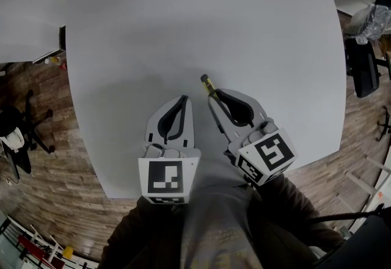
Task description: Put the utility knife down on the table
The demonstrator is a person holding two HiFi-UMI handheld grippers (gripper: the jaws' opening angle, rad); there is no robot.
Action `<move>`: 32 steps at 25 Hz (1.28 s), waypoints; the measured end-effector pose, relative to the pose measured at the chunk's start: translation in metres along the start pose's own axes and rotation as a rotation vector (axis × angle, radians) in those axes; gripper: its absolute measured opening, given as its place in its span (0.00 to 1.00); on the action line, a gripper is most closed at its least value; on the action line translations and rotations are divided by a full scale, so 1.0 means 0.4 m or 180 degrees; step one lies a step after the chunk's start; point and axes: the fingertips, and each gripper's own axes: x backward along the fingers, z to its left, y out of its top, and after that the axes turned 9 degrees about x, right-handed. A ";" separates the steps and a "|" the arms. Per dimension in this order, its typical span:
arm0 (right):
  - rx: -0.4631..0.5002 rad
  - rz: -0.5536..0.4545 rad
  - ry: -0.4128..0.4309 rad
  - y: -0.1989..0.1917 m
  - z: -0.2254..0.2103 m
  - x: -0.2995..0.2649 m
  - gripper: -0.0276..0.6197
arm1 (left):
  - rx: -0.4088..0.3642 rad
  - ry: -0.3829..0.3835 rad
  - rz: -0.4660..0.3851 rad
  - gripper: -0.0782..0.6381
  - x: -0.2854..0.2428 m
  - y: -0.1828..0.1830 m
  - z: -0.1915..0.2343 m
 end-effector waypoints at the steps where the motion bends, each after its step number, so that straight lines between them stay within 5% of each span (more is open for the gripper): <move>1: -0.0004 0.0007 -0.0003 -0.002 0.000 -0.001 0.12 | 0.0032 0.0011 -0.0009 0.11 0.000 -0.004 0.003; 32: -0.0132 0.0186 -0.0007 -0.060 -0.019 -0.039 0.12 | 0.0132 0.0032 0.0123 0.11 -0.040 -0.043 0.035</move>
